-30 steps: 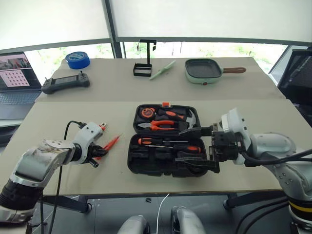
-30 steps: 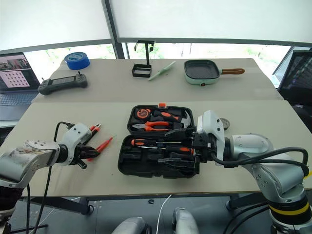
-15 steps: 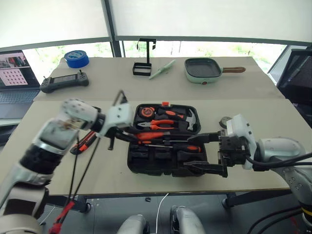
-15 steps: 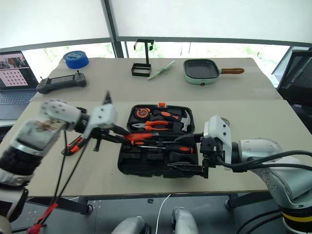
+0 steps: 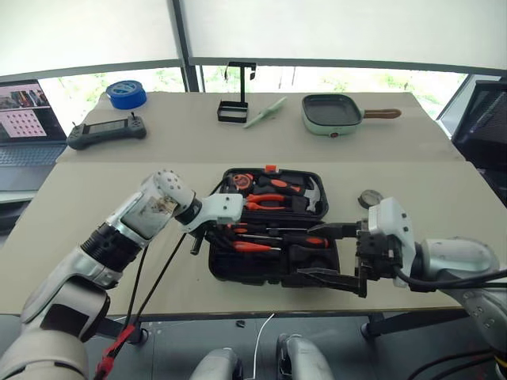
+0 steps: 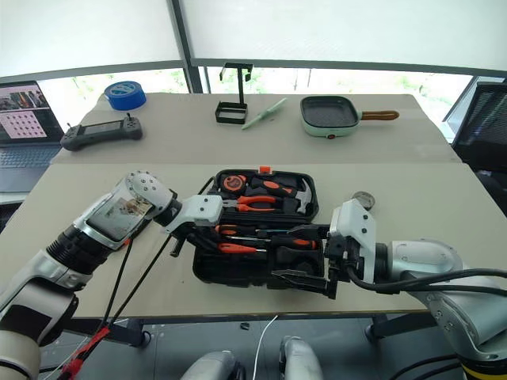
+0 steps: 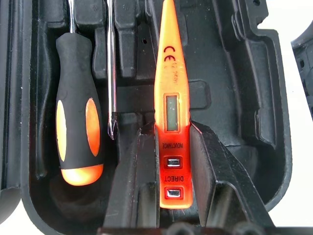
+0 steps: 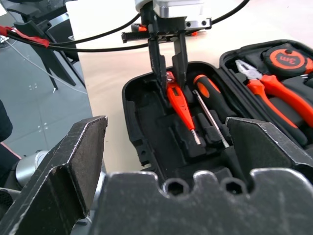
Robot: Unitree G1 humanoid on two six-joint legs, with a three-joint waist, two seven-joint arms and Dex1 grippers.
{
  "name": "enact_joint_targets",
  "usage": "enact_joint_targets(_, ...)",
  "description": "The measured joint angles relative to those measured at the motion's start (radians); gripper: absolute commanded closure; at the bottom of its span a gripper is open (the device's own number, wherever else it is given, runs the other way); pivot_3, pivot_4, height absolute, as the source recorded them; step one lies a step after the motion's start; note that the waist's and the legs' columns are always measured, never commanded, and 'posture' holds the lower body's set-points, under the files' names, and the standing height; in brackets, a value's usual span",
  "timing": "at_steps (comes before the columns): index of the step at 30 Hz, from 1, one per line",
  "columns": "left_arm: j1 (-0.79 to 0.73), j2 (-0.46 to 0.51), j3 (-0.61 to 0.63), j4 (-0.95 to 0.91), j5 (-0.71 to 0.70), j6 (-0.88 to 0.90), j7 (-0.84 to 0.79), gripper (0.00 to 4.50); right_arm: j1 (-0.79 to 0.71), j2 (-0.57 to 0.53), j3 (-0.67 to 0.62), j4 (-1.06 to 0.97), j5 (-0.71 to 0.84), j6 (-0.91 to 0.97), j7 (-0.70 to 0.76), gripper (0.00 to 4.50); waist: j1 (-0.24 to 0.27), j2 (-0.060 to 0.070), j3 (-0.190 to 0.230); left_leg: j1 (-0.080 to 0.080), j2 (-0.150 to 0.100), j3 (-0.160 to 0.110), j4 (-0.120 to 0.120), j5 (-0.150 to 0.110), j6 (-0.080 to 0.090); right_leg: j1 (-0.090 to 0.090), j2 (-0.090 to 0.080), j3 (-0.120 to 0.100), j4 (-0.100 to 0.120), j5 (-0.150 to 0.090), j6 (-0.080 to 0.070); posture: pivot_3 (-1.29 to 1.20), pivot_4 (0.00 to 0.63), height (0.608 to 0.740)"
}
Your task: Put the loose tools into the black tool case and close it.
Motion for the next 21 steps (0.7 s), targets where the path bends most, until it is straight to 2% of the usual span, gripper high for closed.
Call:
enact_joint_targets(10, -0.012, -0.038, -0.001, 0.031, 0.046, 0.02, -0.017, 4.09, 0.0, 0.012, 0.0, 0.0, 0.0, -0.008, -0.026, 0.0, 0.0, 0.0, 0.0, 0.0, 0.0, 0.0, 0.0, 0.0, 0.0, 0.0, 0.0, 0.0, 0.0, 0.0, 0.0, 0.0, 0.15, 0.74)
enact_joint_targets(11, -0.012, -0.045, 0.0, 0.031, 0.049, 0.021, -0.016, 3.29, 0.0, 0.014, 0.0, 0.0, 0.0, -0.008, -0.027, 0.0, 0.001, 0.0, 0.0, 0.0, 0.0, 0.0, 0.0, 0.0, 0.0, 0.0, 0.0, 0.0, 0.0, 0.0, 0.0, 0.0, 0.15, 0.74)
enact_joint_targets(13, -0.012, -0.049, 0.0, 0.033, 0.052, 0.021, -0.014, 2.78, 0.0, 0.016, 0.0, 0.0, 0.0, -0.008, -0.028, 0.0, 0.001, 0.0, 0.0, 0.0, 0.0, 0.0, 0.0, 0.0, 0.0, 0.0, 0.0, 0.0, 0.0, 0.0, 0.0, 0.0, 0.15, 0.74)
enact_joint_targets(17, -0.012, -0.04, 0.005, 0.023, 0.045, 0.039, -0.032, 1.28, 0.0, 0.022, 0.002, 0.0, 0.0, -0.008, -0.029, 0.0, 0.0, 0.0, 0.0, 0.0, 0.0, 0.0, 0.0, 0.0, 0.0, 0.0, 0.0, 0.0, 0.0, 0.0, 0.0, 0.0, 0.15, 0.74)
enact_joint_targets(20, -0.007, 0.014, 0.033, -0.046, -0.002, 0.089, -0.077, 0.16, 0.0, 0.024, 0.003, 0.0, 0.0, -0.008, -0.029, 0.0, -0.003, 0.0, 0.0, 0.0, 0.0, 0.0, 0.0, 0.0, 0.0, -0.001, 0.0, 0.0, 0.0, 0.0, 0.0, 0.0, 0.15, 0.74)
enact_joint_targets(21, -0.006, 0.043, 0.059, -0.082, -0.032, 0.111, -0.095, 0.04, -0.001, 0.027, 0.003, -0.001, 0.0, -0.009, -0.029, 0.0, -0.003, 0.0, 0.0, 0.0, 0.0, 0.0, 0.0, 0.0, 0.0, -0.001, 0.0, 0.0, 0.0, 0.0, 0.0, 0.0, 0.15, 0.74)
